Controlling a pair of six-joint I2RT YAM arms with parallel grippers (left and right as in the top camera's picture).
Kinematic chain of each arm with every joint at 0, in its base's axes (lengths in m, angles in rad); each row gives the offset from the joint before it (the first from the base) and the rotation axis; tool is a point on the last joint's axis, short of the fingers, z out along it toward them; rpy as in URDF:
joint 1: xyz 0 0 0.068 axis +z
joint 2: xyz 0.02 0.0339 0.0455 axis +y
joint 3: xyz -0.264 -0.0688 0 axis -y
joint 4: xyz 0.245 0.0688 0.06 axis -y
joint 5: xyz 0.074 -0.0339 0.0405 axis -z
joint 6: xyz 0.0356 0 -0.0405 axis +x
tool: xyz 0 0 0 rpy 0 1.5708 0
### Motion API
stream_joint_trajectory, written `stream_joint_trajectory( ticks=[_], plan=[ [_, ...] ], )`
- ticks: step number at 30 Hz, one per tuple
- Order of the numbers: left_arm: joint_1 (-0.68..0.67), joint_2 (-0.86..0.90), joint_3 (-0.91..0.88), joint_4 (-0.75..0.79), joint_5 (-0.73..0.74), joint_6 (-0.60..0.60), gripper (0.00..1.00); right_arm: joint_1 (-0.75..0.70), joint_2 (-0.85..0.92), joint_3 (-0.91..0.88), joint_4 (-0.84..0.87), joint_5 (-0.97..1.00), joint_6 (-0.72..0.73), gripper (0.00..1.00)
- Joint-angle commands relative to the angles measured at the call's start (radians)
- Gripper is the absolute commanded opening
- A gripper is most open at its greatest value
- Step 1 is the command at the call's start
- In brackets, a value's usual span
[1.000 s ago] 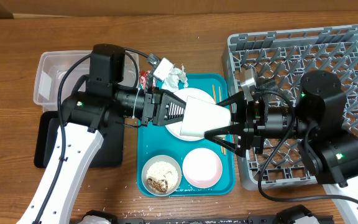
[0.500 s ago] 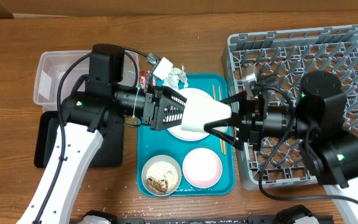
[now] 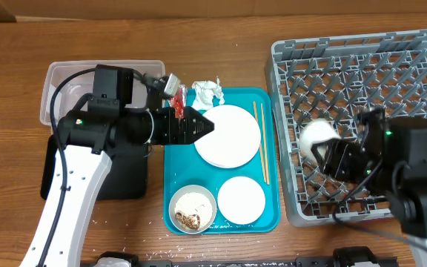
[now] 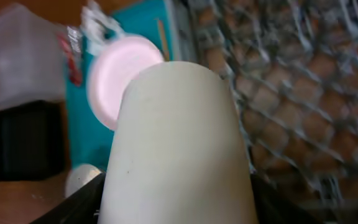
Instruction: Sort waste into correct bins and load items into the dishwasher
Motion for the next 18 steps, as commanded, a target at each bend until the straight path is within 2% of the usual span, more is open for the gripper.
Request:
stream_joint_trajectory(
  ticks=[1, 3, 6, 12, 13, 15, 18],
  plan=[
    [0.002, -0.085, 0.112, -0.086, -0.41, -0.06, 1.0, -0.003, 0.086, 0.016, -0.076, 0.11, 0.062, 0.54],
    [0.002, -0.113, 0.154, -0.131, -0.53, -0.081, 1.0, -0.001, 0.143, 0.014, -0.138, 0.112, 0.062, 0.54],
    [0.002, -0.149, 0.188, -0.158, -0.626, -0.082, 1.0, -0.001, 0.217, 0.004, -0.176, 0.121, 0.062, 0.52],
    [0.002, -0.178, 0.189, -0.169, -0.678, -0.081, 1.0, 0.0, 0.335, -0.082, -0.047, 0.141, 0.061, 0.52],
    [0.002, -0.175, 0.189, -0.174, -0.678, -0.081, 1.0, 0.001, 0.344, -0.09, -0.032, 0.141, 0.058, 0.55],
    [0.002, -0.17, 0.189, -0.18, -0.678, -0.081, 1.0, 0.001, 0.357, -0.095, -0.021, 0.148, 0.058, 0.7],
    [0.002, -0.154, 0.189, -0.209, -0.676, -0.082, 1.0, 0.001, 0.348, -0.08, -0.014, 0.174, 0.057, 0.77]
  ],
)
